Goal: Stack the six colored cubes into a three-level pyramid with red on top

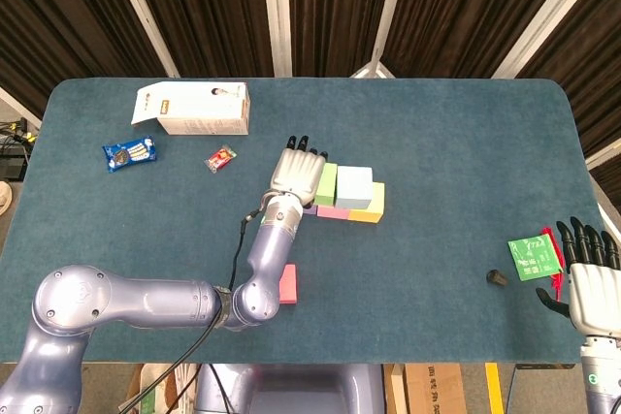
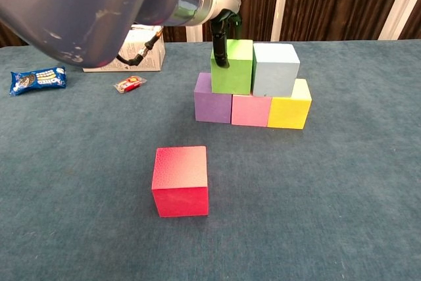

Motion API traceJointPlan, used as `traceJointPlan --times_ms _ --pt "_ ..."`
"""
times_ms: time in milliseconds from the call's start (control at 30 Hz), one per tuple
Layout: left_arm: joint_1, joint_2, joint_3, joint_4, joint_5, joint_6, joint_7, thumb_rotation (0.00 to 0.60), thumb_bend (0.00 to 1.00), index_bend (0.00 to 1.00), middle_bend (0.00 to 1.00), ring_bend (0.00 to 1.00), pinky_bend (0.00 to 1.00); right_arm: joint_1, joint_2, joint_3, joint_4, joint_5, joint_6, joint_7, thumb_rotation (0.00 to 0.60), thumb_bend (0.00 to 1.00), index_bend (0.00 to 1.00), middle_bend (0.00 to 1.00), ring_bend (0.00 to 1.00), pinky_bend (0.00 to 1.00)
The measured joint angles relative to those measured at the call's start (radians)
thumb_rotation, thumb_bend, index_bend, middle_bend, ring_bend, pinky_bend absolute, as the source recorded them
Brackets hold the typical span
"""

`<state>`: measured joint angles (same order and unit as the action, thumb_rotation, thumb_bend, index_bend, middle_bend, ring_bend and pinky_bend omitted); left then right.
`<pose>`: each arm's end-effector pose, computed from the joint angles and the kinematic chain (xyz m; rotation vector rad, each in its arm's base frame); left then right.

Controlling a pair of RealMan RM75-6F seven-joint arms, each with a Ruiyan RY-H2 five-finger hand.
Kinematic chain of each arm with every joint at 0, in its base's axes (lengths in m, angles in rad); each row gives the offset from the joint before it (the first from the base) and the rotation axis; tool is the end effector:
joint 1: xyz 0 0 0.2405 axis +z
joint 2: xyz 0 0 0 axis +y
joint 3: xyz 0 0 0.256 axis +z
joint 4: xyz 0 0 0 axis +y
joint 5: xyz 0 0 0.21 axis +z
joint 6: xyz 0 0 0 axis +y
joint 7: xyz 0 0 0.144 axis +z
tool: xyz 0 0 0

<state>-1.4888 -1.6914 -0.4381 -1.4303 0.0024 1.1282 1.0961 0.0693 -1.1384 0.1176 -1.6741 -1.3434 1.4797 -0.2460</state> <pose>0.0742 0.3999 -0.0357 -1.8239 -0.8705 -0.6512 -0.3154 -0.1875 0.1634 1.2763 -0.8311 0.7263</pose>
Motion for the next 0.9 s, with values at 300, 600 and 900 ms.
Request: traceJointPlan --times_ms 300,600,900 --pt "-0.001 0.005 -0.006 -0.010 -0.010 0.016 0.020 0.600 0.37 0.24 0.20 0.00 0.00 0.000 0.000 0.002 -0.001 0.007 -0.002 0.001 0.600 0.17 0.00 0.00 0.00 0.00" --pt "0.003 -0.004 -0.007 -0.004 -0.010 0.015 0.023 0.600 0.37 0.23 0.19 0.00 0.00 -0.001 0.002 0.003 -0.005 0.008 0.000 0.001 0.600 0.17 0.00 0.00 0.00 0.00" --pt "0.001 -0.005 -0.014 -0.011 -0.007 0.025 0.030 0.600 0.37 0.22 0.19 0.00 0.00 -0.001 0.003 0.001 -0.007 0.004 -0.001 0.006 0.600 0.17 0.00 0.00 0.00 0.00"
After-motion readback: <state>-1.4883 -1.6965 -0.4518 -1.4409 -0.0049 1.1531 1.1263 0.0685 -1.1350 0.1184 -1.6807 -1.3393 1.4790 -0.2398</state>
